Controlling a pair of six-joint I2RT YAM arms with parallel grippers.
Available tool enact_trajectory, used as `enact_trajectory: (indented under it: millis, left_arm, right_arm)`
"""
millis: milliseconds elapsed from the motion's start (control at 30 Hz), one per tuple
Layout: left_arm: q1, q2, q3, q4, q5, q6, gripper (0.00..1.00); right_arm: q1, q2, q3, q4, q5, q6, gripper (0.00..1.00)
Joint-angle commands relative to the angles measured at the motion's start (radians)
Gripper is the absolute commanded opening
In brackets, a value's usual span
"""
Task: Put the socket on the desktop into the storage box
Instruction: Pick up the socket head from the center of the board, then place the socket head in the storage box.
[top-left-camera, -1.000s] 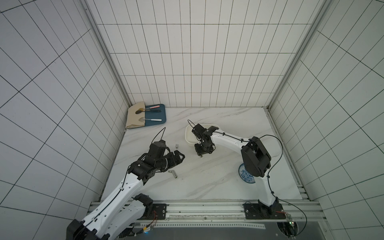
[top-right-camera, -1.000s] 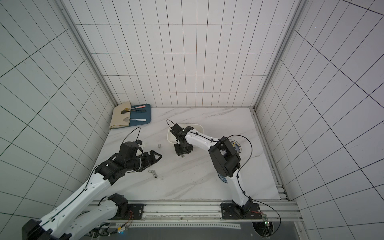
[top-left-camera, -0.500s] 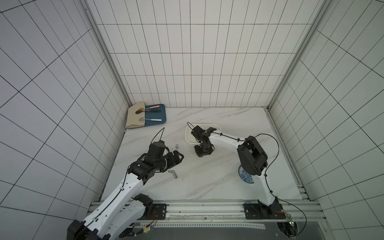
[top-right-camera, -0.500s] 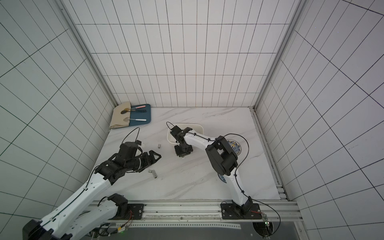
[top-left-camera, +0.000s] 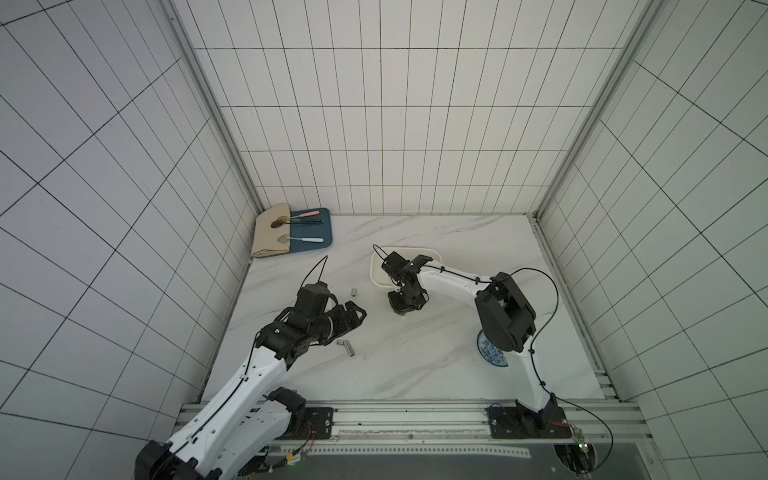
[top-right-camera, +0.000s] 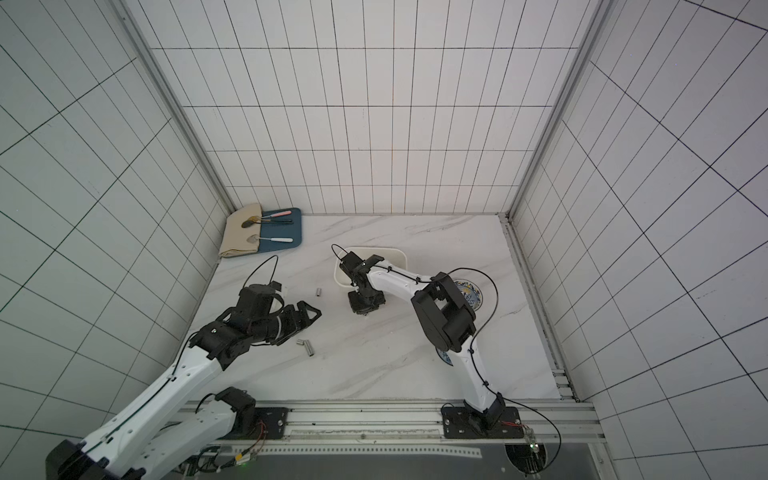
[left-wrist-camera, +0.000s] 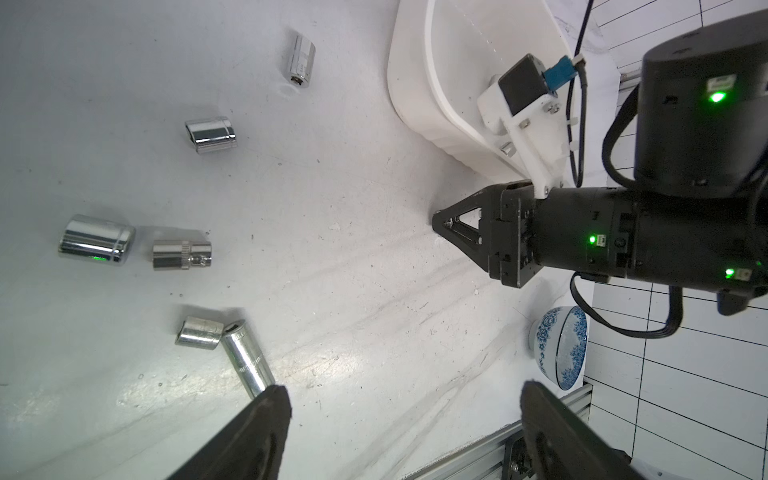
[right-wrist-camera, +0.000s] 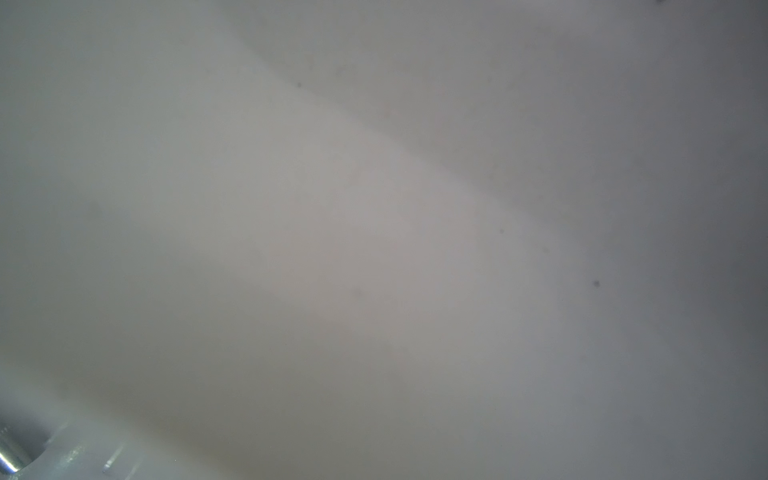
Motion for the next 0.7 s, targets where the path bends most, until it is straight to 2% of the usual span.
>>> enact_trajectory:
  millis: [0,300,667]
  left_arm:
    - [0.005,-0.008,0.007,0.006,0.000,0.011,0.90]
    - [0.012,-0.009,0.022,0.019,-0.009,0.007,0.90]
    - [0.018,-0.011,0.018,0.011,0.002,0.007,0.90]
  right_arm:
    - [0.009,-0.097,-0.001,-0.035,0.005,-0.014,0.17]
    - [-0.019,-0.188,0.027,-0.060,0.026,-0.026,0.17]
    - [-0.119,-0.111,0.176,-0.100,0.015,-0.042,0.17]
